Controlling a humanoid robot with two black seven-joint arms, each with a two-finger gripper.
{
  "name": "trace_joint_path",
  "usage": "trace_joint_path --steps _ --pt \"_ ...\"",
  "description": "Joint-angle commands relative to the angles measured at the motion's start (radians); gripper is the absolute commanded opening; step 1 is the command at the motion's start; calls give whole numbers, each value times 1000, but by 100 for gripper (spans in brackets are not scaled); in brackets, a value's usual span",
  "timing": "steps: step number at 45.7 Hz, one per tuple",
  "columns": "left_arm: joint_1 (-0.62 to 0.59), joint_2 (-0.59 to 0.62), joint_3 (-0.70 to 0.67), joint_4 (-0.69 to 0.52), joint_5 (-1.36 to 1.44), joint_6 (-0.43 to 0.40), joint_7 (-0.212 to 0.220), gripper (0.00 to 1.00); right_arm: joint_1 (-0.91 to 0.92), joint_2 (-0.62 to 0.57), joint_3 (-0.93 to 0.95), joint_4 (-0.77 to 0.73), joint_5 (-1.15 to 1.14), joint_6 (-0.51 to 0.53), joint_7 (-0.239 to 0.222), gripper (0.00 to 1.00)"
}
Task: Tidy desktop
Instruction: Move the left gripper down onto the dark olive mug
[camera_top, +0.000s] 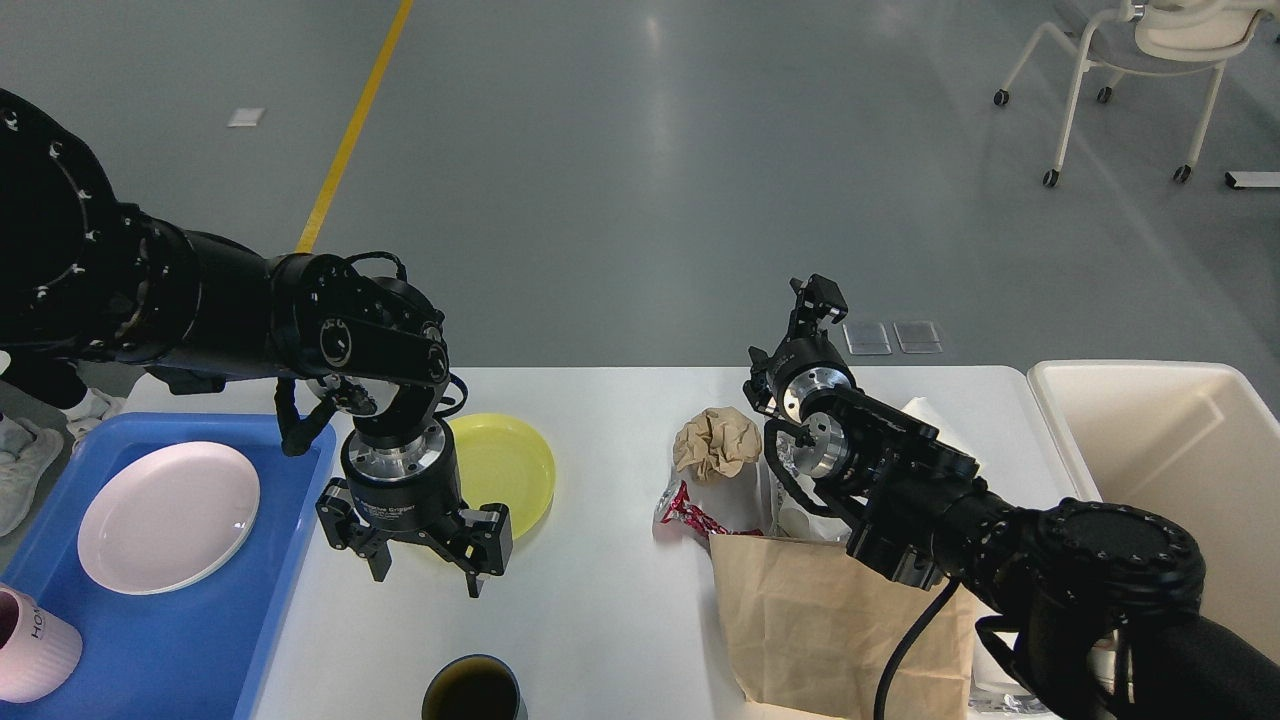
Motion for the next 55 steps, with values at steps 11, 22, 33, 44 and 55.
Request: trace_joint_path --steps 11,22,33,44,55 --pt "28 -32 0 -115 7 31 2 77 1 0 0 0 0 0 0 100" --pt "78 -34 6 -123 12 99 2 76 0 0 0 0 0 0 0 100" --pt "135 -38 11 -123 13 172 3 76 1 0 0 0 0 0 0 100" --pt "190 -67 14 -123 13 234 3 76 1 0 0 0 0 0 0 100" --pt "229 -78 14 -123 13 346 3 71 1 0 0 0 0 0 0 100"
